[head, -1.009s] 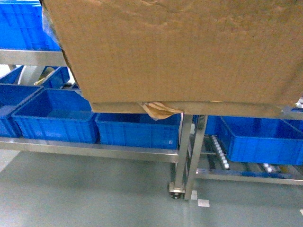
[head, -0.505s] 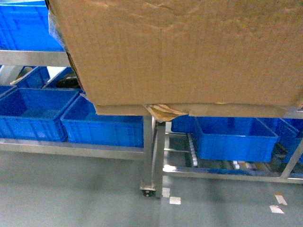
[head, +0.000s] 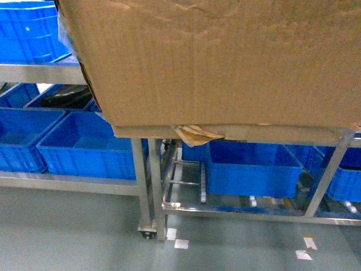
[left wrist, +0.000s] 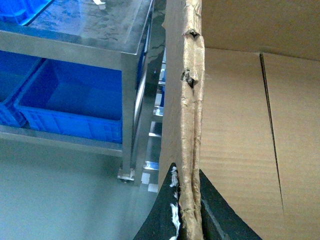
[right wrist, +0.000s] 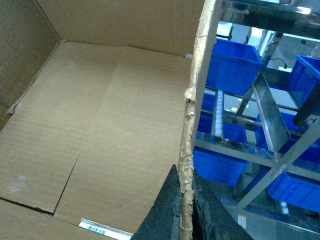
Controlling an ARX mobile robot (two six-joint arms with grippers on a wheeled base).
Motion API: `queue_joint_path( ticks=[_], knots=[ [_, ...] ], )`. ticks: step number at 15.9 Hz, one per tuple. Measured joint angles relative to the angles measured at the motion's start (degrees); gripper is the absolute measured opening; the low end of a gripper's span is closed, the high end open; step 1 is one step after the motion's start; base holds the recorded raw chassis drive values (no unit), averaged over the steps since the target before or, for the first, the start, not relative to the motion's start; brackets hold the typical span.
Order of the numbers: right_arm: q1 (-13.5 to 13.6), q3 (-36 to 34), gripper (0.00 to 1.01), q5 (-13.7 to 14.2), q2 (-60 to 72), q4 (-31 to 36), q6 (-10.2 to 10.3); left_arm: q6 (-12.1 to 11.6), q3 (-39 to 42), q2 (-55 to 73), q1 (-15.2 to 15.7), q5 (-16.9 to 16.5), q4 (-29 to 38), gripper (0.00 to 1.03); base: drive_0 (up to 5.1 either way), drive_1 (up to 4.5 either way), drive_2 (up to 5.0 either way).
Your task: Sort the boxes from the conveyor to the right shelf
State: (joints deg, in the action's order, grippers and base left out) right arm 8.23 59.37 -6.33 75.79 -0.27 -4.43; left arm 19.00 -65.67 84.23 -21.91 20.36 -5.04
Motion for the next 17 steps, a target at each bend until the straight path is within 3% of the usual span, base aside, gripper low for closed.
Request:
queue_joint_path(
  ticks=[5,17],
  knots=[
    [0.0,0.0,0.02,0.0,0.0,0.1,0.0,0.0,0.0,0.0,0.0,-0.1,0.1,0.02,4.4,-0.5,-3.8],
    [0.1,0.0,0.02,-0.1,0.0,0.2,-0.1,0.0,0.0,0.1,0.2,-0.2,0.0,0.02,0.2,0.18,0.2]
  ],
)
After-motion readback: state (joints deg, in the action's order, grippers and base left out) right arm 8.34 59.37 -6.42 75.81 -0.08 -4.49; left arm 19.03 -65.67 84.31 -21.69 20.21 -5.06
